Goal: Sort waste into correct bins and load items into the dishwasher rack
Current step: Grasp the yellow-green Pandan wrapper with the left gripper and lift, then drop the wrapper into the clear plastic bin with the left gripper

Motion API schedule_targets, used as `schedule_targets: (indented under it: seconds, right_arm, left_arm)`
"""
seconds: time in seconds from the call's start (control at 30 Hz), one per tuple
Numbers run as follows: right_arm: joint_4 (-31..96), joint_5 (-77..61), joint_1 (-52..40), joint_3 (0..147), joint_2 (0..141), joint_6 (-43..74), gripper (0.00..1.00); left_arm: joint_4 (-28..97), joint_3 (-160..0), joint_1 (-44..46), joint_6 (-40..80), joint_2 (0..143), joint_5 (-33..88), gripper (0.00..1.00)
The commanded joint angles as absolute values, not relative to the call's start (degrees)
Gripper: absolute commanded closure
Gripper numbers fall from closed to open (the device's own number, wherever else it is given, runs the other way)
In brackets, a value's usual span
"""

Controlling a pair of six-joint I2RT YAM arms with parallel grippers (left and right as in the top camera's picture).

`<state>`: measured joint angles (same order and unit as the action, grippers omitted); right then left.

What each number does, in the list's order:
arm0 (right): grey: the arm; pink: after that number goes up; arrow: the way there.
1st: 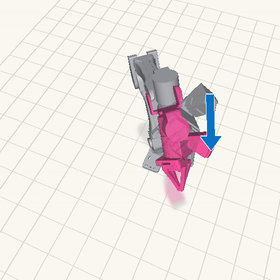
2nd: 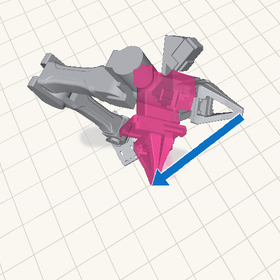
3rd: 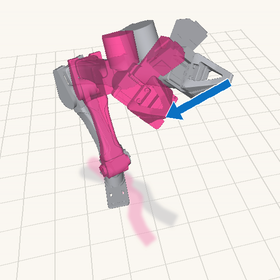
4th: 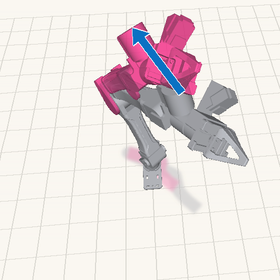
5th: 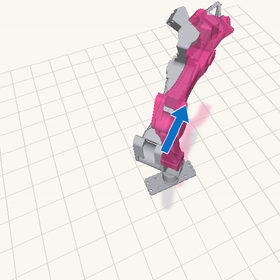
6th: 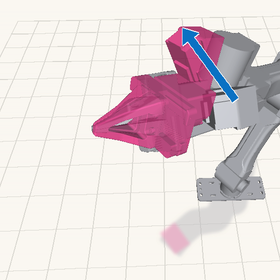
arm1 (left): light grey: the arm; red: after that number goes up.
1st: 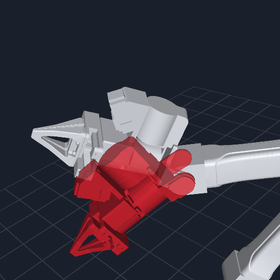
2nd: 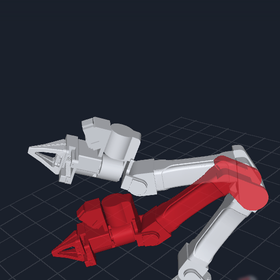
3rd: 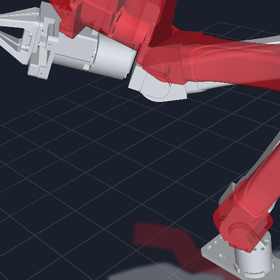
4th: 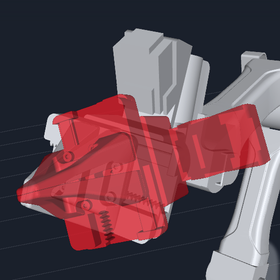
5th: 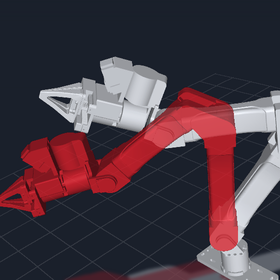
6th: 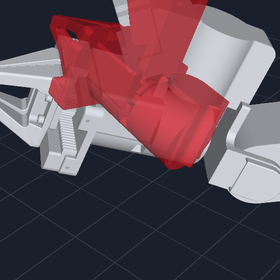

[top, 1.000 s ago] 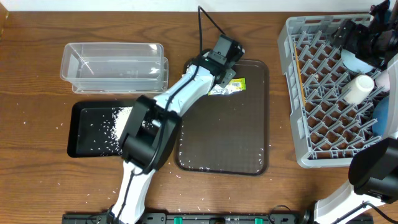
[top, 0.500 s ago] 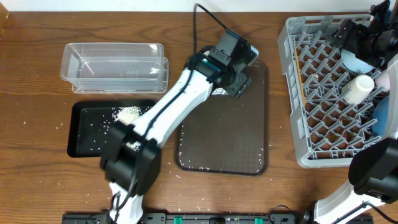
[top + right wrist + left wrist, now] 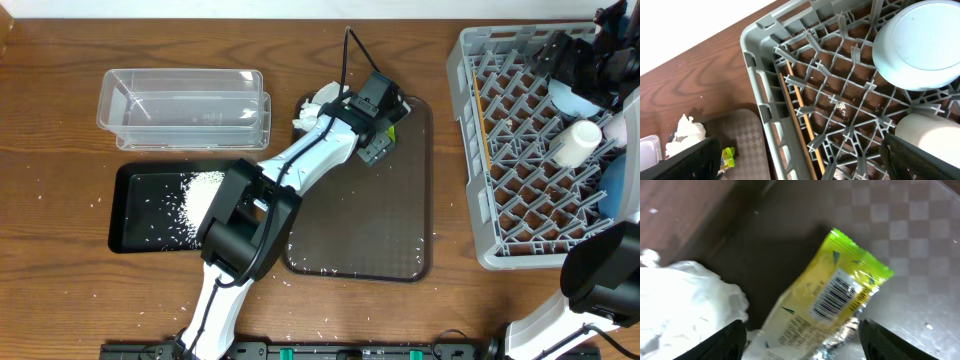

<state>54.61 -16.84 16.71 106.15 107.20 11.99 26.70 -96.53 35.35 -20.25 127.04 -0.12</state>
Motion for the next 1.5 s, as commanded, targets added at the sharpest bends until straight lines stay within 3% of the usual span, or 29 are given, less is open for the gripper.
schedule_targets:
  seconds: [0.0,0.33,0.47,0.53,0.57,0.73,0.9,1.13,1.47]
  right_arm:
    - [54.7,-16.7,16.9,107.1,106.5,12.6,0.01]
    - [54.7,-16.7,16.9,107.1,106.5,12.6,0.01]
    - [54.7,-16.7,16.9,107.1,106.5,12.6,0.01]
    - [54.7,-16.7,16.9,107.1,106.5,12.6,0.01]
    - [54.7,-16.7,16.9,107.1,106.5,12.6,0.01]
    - [54.7,-16.7,16.8,107.1,106.5,12.6,0.01]
    - [54.7,-16.5,16.9,107.1,106.5,12.6,0.01]
    - [54.7,-16.5,16.9,107.1,106.5,12.6,0.01]
    - [54.7,-16.5,16.9,107.1,106.5,12.6,0.01]
  left_arm:
    - [26.5,-96.7,35.1,-21.4,128.6,-2.0,0.25]
    - [27.3,-96.7,35.1,-18.8,130.4,2.1,0.26]
    - [28.1,-96.7,35.1,-18.1,130.5,6.3,0.44]
    - [28.8,-96.7,35.1,-17.1,130.4,6.2,0.69]
    - [29.3,-96.7,35.1,-16.8,130.3,6.2,0.77]
    - [32.1,-96.7,35.1,-11.8,126.8,6.2,0.92]
    - [31.5,-96.7,34.6,-7.1,118.8,3.9,0.93]
    - [27.4,-96.7,28.3,8.6,109.6,-15.0,0.94]
    - [27.5,-96.7,10.8,35.5,108.4,-15.7,0.94]
